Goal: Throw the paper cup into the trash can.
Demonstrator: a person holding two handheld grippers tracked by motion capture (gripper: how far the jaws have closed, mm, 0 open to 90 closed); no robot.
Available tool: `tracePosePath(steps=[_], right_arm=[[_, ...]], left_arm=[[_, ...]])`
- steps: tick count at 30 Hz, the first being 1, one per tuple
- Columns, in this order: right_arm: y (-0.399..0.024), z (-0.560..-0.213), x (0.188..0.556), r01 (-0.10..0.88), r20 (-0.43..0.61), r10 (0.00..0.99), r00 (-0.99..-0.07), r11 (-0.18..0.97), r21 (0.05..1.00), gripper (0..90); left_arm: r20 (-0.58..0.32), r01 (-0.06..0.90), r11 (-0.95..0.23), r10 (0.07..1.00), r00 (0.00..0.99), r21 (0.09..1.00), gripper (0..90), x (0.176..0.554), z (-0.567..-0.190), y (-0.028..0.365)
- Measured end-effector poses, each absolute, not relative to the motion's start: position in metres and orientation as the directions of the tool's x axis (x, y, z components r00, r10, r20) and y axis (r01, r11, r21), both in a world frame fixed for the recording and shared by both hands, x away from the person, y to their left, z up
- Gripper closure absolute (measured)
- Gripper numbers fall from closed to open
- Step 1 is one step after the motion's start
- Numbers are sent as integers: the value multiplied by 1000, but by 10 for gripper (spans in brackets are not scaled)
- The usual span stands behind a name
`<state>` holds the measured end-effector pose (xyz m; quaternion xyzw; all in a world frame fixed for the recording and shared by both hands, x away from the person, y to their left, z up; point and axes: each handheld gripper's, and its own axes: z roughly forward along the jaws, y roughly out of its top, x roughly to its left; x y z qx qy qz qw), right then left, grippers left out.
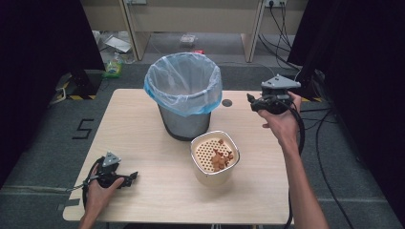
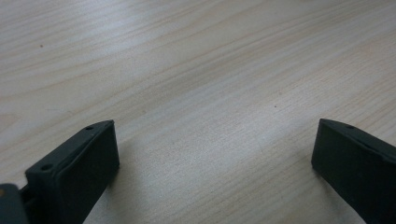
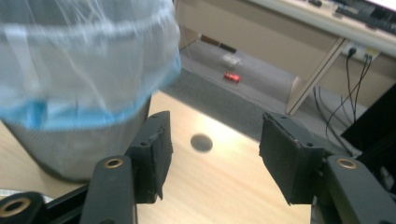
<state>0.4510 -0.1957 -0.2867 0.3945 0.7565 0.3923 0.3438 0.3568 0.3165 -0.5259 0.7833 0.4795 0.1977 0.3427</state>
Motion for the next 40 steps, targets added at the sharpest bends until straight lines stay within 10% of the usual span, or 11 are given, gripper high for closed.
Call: tracePosePath(steps=[40], right_arm=[[-233, -470, 389, 569, -89, 902, -423, 341, 749, 346]], left_arm=[[-17, 615, -307, 886, 463, 726, 0, 356, -526, 317]])
